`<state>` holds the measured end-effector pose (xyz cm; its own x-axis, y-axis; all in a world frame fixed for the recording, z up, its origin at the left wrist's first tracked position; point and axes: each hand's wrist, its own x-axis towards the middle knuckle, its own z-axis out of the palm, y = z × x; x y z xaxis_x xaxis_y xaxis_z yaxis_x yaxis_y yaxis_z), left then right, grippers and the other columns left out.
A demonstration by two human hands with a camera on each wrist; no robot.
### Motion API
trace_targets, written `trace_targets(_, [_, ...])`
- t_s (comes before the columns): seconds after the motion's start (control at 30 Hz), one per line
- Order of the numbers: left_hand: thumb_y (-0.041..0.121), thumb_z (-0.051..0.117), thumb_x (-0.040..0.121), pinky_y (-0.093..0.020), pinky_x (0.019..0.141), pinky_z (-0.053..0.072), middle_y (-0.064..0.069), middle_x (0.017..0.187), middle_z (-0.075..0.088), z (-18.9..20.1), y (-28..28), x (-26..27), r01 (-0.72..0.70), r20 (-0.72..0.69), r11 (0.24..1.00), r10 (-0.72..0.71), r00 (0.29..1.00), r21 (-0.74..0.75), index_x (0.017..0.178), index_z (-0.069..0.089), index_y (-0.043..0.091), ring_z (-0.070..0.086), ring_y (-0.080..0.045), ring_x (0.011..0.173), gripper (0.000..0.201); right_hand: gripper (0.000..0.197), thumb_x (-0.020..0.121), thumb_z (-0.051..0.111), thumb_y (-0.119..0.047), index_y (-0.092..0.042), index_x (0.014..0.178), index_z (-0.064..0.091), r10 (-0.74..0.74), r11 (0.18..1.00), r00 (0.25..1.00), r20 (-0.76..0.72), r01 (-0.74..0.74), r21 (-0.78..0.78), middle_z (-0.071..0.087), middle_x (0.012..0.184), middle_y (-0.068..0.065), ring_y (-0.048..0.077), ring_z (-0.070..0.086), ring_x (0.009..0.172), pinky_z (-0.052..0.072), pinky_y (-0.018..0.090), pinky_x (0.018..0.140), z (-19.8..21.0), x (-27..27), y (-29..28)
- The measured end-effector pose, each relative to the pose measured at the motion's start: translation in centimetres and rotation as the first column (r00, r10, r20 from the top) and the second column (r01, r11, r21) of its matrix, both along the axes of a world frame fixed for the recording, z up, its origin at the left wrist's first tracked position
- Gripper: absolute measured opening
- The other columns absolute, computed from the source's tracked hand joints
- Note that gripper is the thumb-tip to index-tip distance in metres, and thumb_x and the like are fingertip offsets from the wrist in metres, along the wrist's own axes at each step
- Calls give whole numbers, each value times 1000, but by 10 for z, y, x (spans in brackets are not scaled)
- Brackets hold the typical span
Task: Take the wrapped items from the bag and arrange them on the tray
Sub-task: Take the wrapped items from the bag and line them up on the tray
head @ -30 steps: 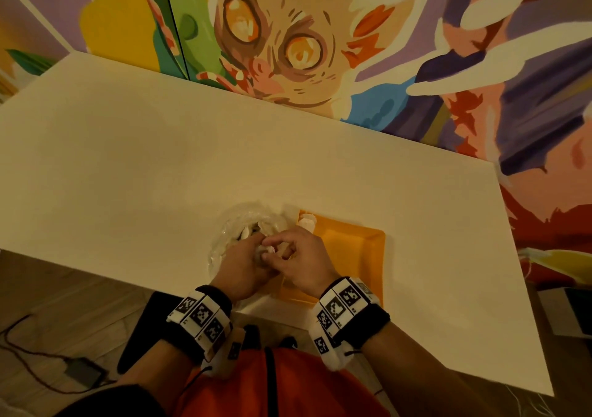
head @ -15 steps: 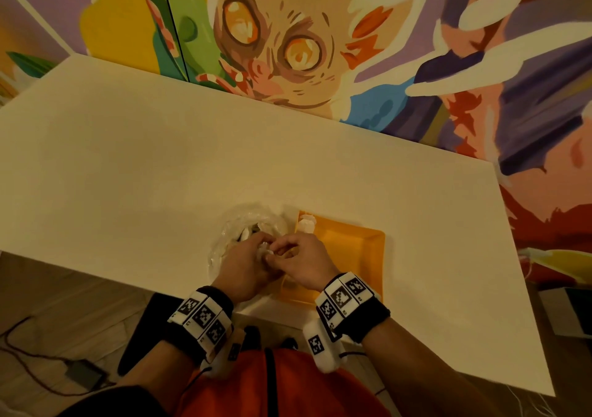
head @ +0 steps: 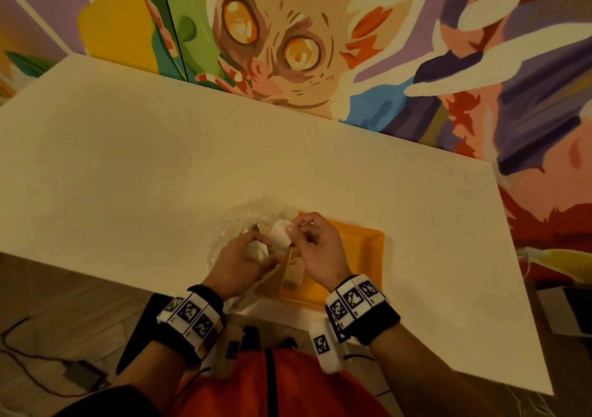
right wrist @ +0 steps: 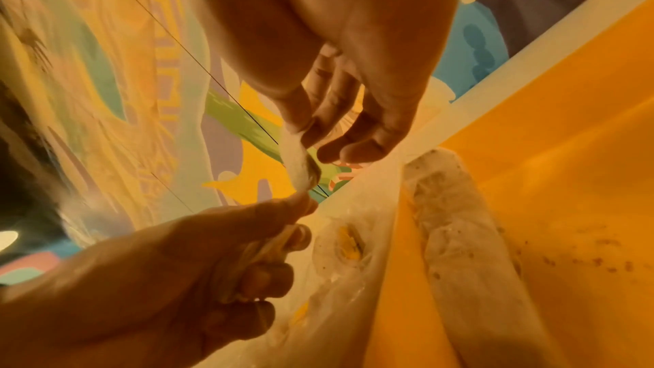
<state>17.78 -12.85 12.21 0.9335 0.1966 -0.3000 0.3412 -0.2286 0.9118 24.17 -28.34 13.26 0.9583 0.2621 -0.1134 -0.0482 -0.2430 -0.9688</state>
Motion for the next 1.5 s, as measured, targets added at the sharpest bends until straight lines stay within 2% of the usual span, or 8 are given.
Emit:
trace_targets(0.13, [30, 82, 74, -7, 63, 46, 14, 97, 63, 11, 7, 0, -27, 70, 995, 20, 997, 96, 100, 65, 22, 58, 12, 78, 31, 10, 90, 68, -16, -26, 89, 65, 66, 997, 990, 124, -61, -48, 62, 72, -13, 6, 61, 72, 46, 15, 68, 4, 2, -7])
trace_targets(0.3, [33, 74, 83, -24, 65, 49, 25, 86, 67, 15, 9, 4, 1, 90, 995, -10, 996, 96, 83, 70, 40, 64, -4, 79, 8, 11, 90, 67, -19, -30, 90, 67, 168, 979, 974, 153, -146, -144, 61, 76, -28, 4, 61, 79, 48, 18, 72, 2, 0, -10])
trace_targets(0.57, [20, 68, 89, -9, 62, 43, 21, 83, 68, 11, 1, 3, -6, 138, 995, -8, 990, 96, 85, 71, 27, 59, 10, 74, 9, 10, 87, 70, -31, -22, 91, 71, 221, 936, 975, 18, -206, -285, 73, 86, -5, 11, 66, 79, 55, 33, 75, -5, -6, -17])
trace_targets(0.77, [28, 68, 88, -7, 70, 38, 18, 90, 66, 4, -1, 1, 53, 6, 967, -56, 998, 250, 86, 72, 25, 57, 5, 86, 5, 13, 85, 73, -23, -16, 96, 75, 200, 864, 977, -70, -209, -458, 64, 91, -14, 2, 59, 78, 39, 2, 62, -12, -3, -34])
trace_targets(0.93, [30, 68, 87, -21, 76, 49, 18, 76, 62, 1, -8, 0, 195, -116, 923, -165, 979, 332, 88, 76, 24, 61, -3, 78, 11, 7, 82, 75, -23, -18, 82, 72, 202, 745, 963, -181, -271, -609, 68, 82, 0, 7, 58, 75, 36, 6, 53, -23, -4, -42])
trace_targets(1.13, [30, 68, 88, -17, 62, 51, 4, 79, 71, -6, -20, -2, 316, -300, 886, -216, 929, 339, 87, 75, 18, 65, -5, 73, 14, 7, 83, 69, -8, -8, 83, 76, 219, 676, 929, -298, -364, -641, 73, 87, 9, 20, 68, 83, 54, 28, 68, -31, -7, -34])
trace_targets(1.23, [28, 67, 88, -30, 74, 59, 2, 74, 71, -8, -24, -2, 359, -341, 866, -240, 909, 348, 85, 74, 15, 70, -11, 75, 15, 16, 81, 64, 0, -7, 88, 77, 260, 593, 911, -320, -412, -692, 72, 89, 9, 22, 65, 86, 43, 22, 64, -36, -7, -30])
trace_targets(1.5, [29, 67, 88, -32, 76, 59, -1, 78, 74, -12, -26, -1, 372, -339, 855, -251, 907, 362, 86, 75, 15, 70, -15, 79, 16, 13, 81, 63, -1, -8, 70, 65, 156, 522, 931, -330, -361, -773, 45, 61, -2, 16, 48, 65, 27, 17, 42, -47, -4, -13])
